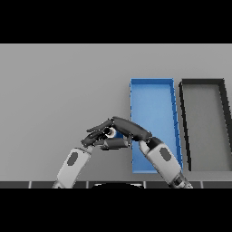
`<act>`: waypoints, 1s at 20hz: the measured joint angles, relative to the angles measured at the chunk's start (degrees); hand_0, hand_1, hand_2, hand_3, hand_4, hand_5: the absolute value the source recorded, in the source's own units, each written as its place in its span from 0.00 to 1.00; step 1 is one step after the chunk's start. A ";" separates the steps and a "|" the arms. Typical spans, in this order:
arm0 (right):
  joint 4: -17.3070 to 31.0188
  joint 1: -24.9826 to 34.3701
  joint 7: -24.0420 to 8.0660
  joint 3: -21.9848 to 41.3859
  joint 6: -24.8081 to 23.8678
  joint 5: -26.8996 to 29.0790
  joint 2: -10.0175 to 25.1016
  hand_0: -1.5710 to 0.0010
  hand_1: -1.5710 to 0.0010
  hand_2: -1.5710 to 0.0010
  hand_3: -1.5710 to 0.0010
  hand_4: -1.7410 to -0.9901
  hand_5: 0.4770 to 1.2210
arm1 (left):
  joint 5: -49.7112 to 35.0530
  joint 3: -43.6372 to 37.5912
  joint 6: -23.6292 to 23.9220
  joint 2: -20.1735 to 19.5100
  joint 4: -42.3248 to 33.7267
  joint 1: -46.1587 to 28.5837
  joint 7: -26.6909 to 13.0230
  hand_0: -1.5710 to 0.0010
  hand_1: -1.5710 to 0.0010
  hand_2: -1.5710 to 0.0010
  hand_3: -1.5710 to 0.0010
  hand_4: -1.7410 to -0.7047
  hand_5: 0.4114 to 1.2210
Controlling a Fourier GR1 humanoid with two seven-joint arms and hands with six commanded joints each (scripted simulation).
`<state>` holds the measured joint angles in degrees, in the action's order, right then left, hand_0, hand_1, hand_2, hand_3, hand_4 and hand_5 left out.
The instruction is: Pick up the blue pipe and place it into the blue bin.
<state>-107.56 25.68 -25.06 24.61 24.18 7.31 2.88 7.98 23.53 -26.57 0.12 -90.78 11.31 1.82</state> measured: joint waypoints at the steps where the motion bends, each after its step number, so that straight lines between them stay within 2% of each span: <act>1: -0.09 -0.69 1.74 0.06 0.50 -0.29 -0.26 0.00 0.00 0.00 0.00 0.32 1.00 | -0.12 -0.31 0.07 -0.23 -0.11 -0.06 -1.57 0.87 0.88 0.89 0.91 0.68 0.54; 3: -0.64 0.21 2.30 -0.69 0.57 -0.67 -0.65 0.00 0.00 0.00 0.00 0.32 1.00 | -0.49 -0.95 -0.22 -0.77 0.31 -0.03 -4.35 0.92 0.93 0.93 0.94 0.72 0.39; 5: -0.12 -0.42 2.48 -0.25 1.06 -2.47 -1.07 0.00 0.00 0.00 0.00 0.32 1.00 | -0.19 -1.11 0.33 -0.42 0.96 0.07 -3.38 0.95 0.95 0.95 0.96 0.74 0.28; 6: 0.00 -0.67 3.09 -0.57 1.32 -2.35 -1.36 0.00 0.00 0.00 0.00 0.32 1.00 | -0.58 -1.16 0.47 0.01 1.03 -0.60 -4.77 0.96 0.96 0.96 0.97 0.74 0.24; 9: 0.82 -0.06 3.03 -1.42 1.30 -2.84 -2.94 0.00 0.00 0.00 0.00 0.32 1.00 | -0.40 -1.36 1.02 0.58 1.91 -0.35 -6.45 0.98 0.98 0.98 0.98 0.75 0.16; 11: -0.12 0.43 2.30 -2.57 1.13 -1.35 -4.10 0.00 0.00 0.00 0.00 0.33 1.00 | -0.85 -1.76 1.26 0.96 2.11 -0.07 -7.91 0.99 0.99 0.99 0.99 0.74 0.13; 12: -0.58 0.59 1.83 -3.59 1.01 0.26 -4.61 0.00 0.00 0.00 0.00 0.33 1.00 | -0.93 -1.73 1.13 0.73 1.93 -0.22 -7.07 0.99 0.99 0.99 0.99 0.74 0.12; 16: -2.33 7.11 -7.39 -9.28 -1.74 8.92 -6.01 0.00 0.00 0.00 0.00 0.33 1.00 | -0.67 -1.84 1.29 0.38 2.03 0.01 -8.74 1.00 1.00 1.00 1.00 0.74 0.09; 17: -3.20 9.52 -8.95 -10.95 -2.81 11.41 -5.61 0.00 0.00 0.00 0.00 0.33 1.00 | -0.64 -1.50 1.12 0.10 1.35 -0.78 -7.87 1.00 1.00 1.00 1.00 0.75 0.08; 18: -2.06 11.90 -9.68 -12.12 -4.29 12.60 -4.94 0.00 0.00 0.00 0.00 0.33 1.00 | -0.41 -1.27 1.16 -0.13 0.89 -1.34 -7.80 1.00 1.00 1.00 1.00 0.75 0.08; 20: -0.11 17.63 -9.43 -13.76 -9.44 18.46 -0.72 0.00 0.00 0.00 0.00 0.33 1.00 | 0.04 -1.22 1.56 0.42 1.50 -0.64 -8.37 1.00 1.00 1.00 1.00 0.76 0.08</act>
<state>-107.68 43.31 -34.49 10.85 14.74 25.77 2.16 8.02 22.31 -25.01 0.53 -89.28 10.68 -6.55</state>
